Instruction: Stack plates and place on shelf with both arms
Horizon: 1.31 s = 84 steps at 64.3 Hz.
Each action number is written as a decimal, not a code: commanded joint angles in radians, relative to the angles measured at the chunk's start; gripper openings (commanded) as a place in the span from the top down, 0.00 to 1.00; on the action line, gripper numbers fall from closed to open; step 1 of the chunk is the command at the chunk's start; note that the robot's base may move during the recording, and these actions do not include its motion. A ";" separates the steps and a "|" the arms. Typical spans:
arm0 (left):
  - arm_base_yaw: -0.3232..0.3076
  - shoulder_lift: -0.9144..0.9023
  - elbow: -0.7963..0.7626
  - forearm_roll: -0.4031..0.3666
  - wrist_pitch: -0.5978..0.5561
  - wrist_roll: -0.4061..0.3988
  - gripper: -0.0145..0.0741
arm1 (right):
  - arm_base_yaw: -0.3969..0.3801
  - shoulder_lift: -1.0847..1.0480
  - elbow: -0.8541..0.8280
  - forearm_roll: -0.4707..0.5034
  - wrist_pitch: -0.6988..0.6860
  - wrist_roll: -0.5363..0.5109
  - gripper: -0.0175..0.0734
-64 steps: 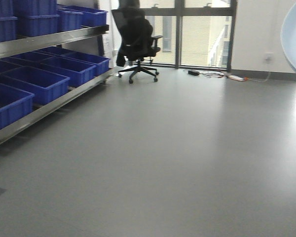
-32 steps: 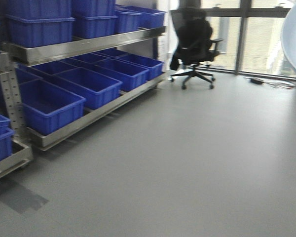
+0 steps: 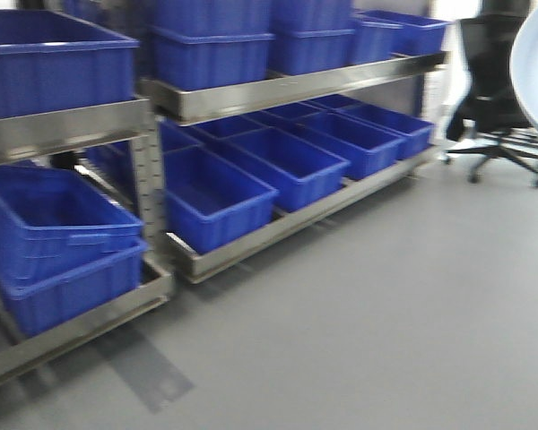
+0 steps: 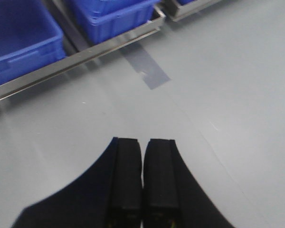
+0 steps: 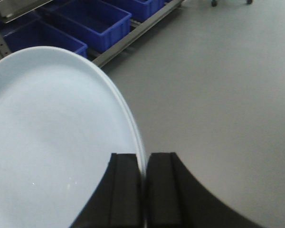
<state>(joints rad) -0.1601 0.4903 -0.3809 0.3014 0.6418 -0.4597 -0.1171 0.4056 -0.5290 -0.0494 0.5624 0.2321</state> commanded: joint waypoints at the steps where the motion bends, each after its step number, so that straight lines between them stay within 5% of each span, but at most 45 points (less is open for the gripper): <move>1: 0.002 0.002 -0.030 0.009 -0.062 -0.009 0.73 | -0.004 0.002 -0.030 -0.004 -0.096 -0.002 0.75; 84: 0.002 0.002 -0.030 0.009 -0.062 -0.009 0.73 | -0.004 0.002 -0.030 -0.004 -0.096 -0.002 0.75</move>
<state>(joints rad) -0.1601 0.4903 -0.3809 0.3014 0.6418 -0.4597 -0.1171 0.4056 -0.5290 -0.0494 0.5624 0.2321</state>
